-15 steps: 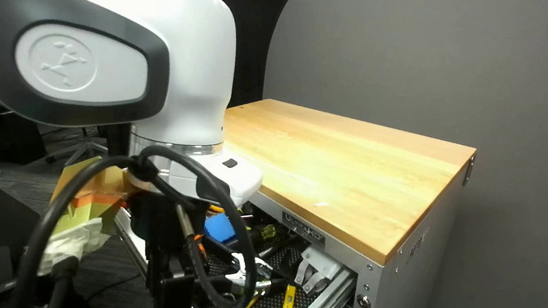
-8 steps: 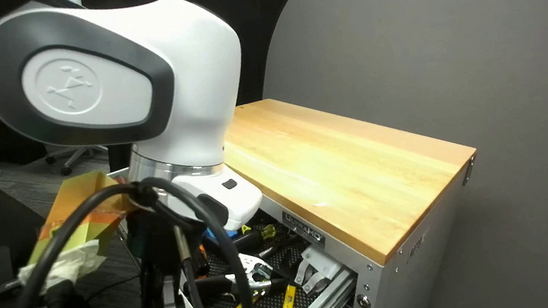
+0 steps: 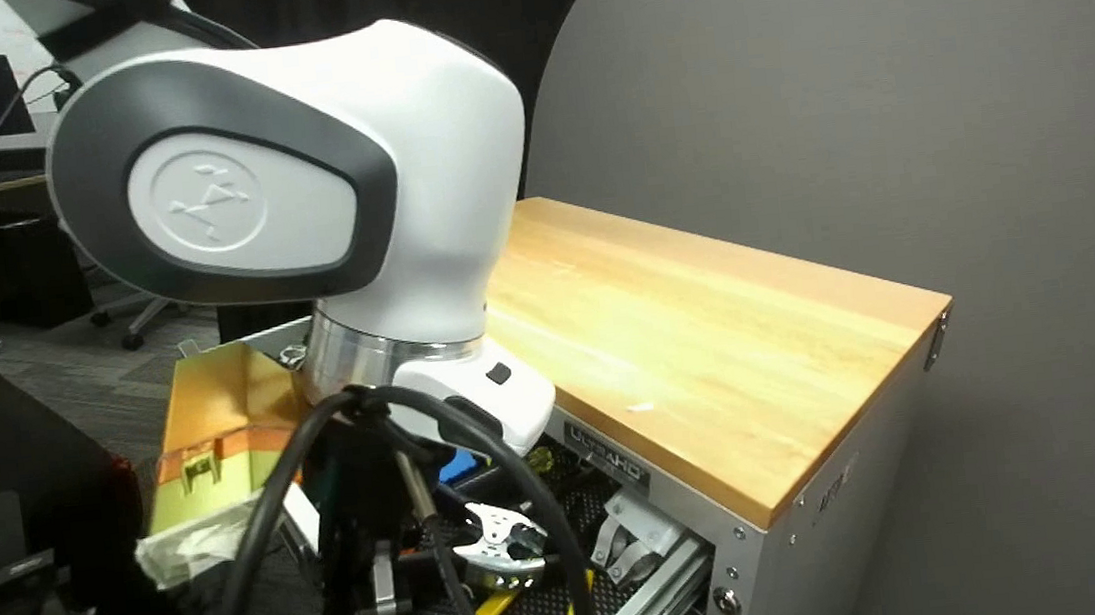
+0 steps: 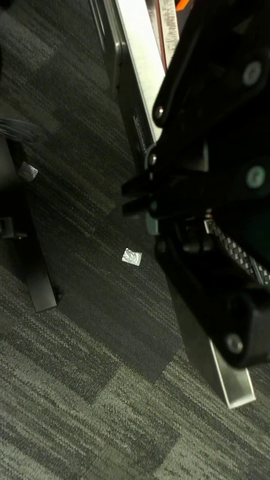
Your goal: Put the screwdriver in the open topmost drawer
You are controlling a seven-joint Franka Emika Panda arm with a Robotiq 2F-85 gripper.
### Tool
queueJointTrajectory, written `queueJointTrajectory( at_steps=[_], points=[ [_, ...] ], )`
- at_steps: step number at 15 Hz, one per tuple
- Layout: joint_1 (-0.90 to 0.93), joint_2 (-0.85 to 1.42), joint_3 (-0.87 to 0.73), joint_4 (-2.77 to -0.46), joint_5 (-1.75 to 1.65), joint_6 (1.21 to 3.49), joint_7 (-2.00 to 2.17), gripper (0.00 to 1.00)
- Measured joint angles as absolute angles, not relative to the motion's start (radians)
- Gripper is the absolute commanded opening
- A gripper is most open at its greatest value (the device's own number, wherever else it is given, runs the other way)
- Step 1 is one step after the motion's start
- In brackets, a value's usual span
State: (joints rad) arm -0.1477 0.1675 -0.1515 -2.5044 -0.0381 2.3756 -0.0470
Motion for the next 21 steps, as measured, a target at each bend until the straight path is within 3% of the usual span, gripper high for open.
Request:
queueJointTrajectory(
  at_steps=[21],
  points=[
    [-0.222,0.44,-0.014,-2.114,0.186,2.259,-0.424,0.12]
  ],
)
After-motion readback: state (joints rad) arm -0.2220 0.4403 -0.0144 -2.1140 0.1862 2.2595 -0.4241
